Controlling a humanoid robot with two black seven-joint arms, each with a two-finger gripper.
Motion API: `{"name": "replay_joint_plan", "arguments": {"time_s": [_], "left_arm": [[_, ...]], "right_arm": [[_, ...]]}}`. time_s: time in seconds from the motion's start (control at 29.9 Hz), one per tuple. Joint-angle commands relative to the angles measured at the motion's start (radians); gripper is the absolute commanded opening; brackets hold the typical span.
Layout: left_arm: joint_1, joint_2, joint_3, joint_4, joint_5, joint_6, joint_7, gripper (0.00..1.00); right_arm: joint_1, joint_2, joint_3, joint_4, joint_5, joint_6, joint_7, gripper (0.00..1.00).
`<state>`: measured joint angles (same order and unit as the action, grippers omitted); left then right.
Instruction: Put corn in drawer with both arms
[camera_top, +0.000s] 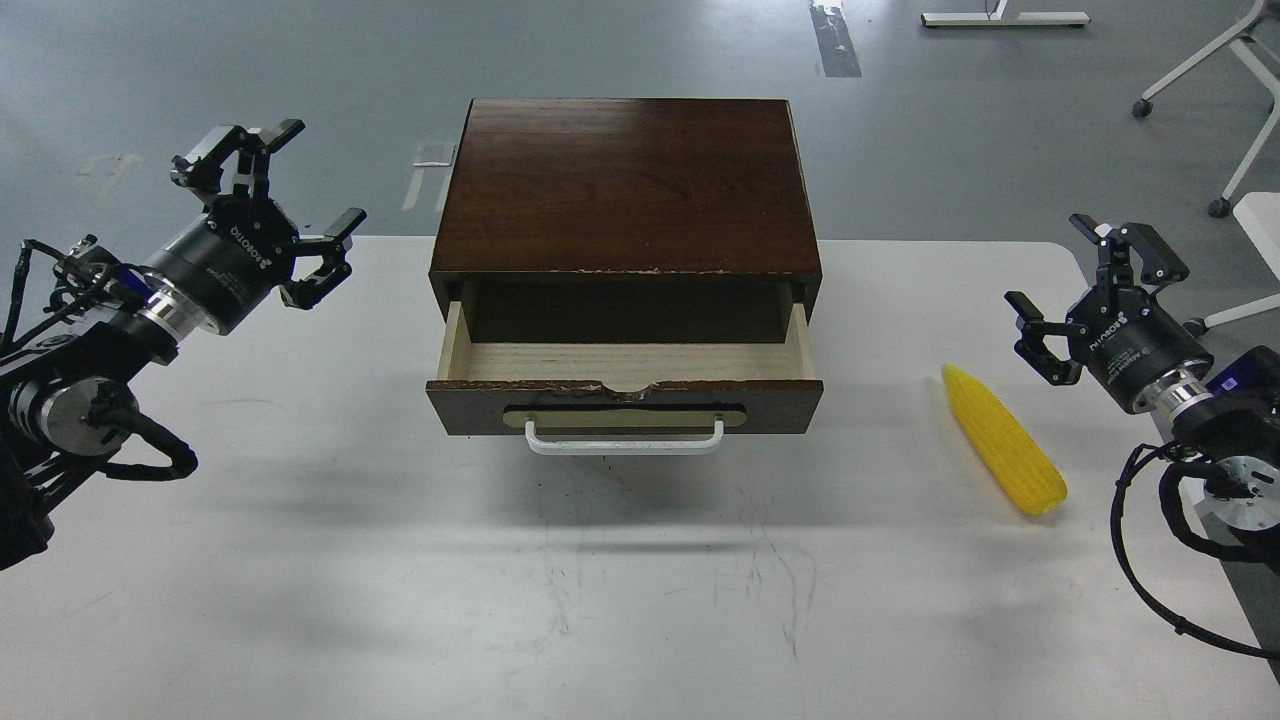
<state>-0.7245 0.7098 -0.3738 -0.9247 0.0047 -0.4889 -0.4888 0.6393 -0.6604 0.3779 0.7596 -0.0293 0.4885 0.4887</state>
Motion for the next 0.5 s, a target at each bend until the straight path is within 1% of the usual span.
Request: {"name": "replay_joint_plan", "arguments": {"time_s": [0.0, 0.03, 0.1, 0.23, 0.3, 0.37, 0.43, 0.47], "left_arm": [[0.027, -0.019, -0.005, 0.003, 0.003, 0.0, 0.0, 0.98], [0.028, -0.027, -0.005, 0.003, 0.003, 0.0, 0.0, 0.98], [0.028, -0.029, -0.005, 0.003, 0.006, 0.0, 0.0, 0.98], [0.028, -0.035, -0.007, 0.001, 0.012, 0.0, 0.0, 0.98], [0.028, -0.035, -0.008, 0.0, 0.012, 0.0, 0.0, 0.98], [0.028, -0.038, -0.008, -0.003, 0.012, 0.0, 0.0, 0.98], [0.028, -0.042, -0.008, -0.003, 0.012, 0.0, 0.0, 0.98], [0.03, -0.042, -0.008, -0.005, 0.012, 0.0, 0.0, 0.98]], "right_arm": [[0.078, -0.083, -0.065, 0.033, -0.26, 0.0, 0.0, 1.0], [0.112, -0.122, -0.079, 0.047, -0.378, 0.0, 0.0, 1.0], [0.138, -0.152, -0.093, 0.063, -0.492, 0.0, 0.0, 1.0], [0.215, -0.228, -0.106, 0.112, -0.818, 0.0, 0.0, 1.0], [0.223, -0.231, -0.113, 0.115, -0.903, 0.0, 0.0, 1.0], [0.214, -0.231, -0.137, 0.115, -1.038, 0.0, 0.0, 1.0], [0.217, -0.226, -0.227, 0.116, -1.214, -0.152, 0.0, 1.0], [0.218, -0.225, -0.256, 0.116, -1.247, -0.187, 0.0, 1.0]]}}
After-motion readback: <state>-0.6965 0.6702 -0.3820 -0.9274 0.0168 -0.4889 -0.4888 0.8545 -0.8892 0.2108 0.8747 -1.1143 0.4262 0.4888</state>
